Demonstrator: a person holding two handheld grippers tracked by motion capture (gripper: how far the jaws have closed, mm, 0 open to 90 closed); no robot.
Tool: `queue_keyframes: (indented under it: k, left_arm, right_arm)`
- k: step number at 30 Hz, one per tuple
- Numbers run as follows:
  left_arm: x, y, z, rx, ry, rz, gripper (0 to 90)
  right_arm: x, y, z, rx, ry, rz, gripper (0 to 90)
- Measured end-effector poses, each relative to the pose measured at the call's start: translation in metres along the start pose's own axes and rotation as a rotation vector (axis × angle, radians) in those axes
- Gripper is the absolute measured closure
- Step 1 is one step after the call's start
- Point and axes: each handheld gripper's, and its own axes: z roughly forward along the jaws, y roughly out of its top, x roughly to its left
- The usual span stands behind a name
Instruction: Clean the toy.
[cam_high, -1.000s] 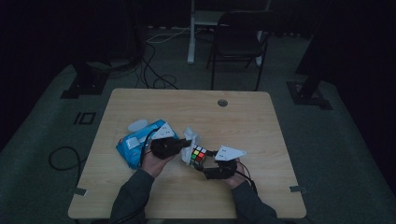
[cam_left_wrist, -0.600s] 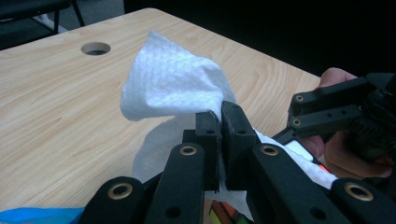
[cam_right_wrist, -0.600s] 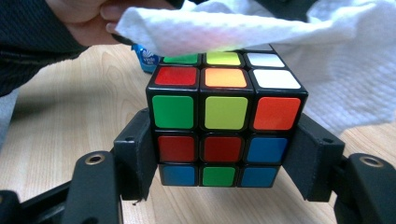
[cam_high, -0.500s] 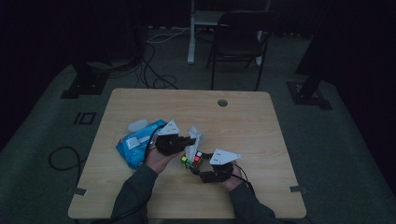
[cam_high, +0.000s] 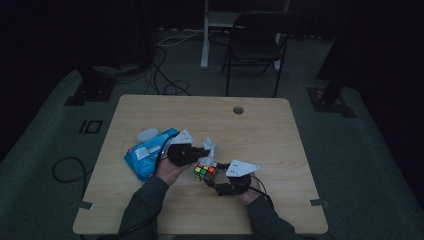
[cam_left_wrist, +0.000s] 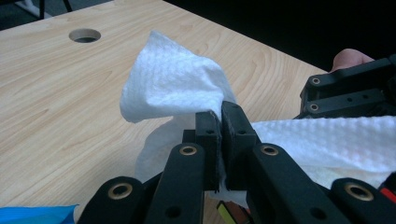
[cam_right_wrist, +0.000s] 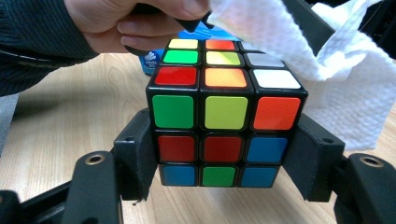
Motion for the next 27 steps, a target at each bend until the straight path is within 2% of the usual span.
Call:
queue_keyframes:
  k: [10, 18, 27]
  left_arm:
    - [0.0042, -0.0014, 0.0024, 0.030, -0.020, 0.003, 87.7]
    - [0.0091, -0.0012, 0.0018, 0.031, -0.067, 0.002, 87.7]
    - [0.0098, 0.0006, -0.0005, 0.026, -0.074, 0.006, 87.7]
  right_arm:
    - [0.0012, 0.0001, 0.0004, 0.004, 0.007, -0.007, 34.4]
    - [0.0017, 0.0006, 0.0000, 0.000, 0.013, -0.016, 34.4]
    - [0.0027, 0.0022, -0.0013, -0.004, 0.018, -0.023, 34.5]
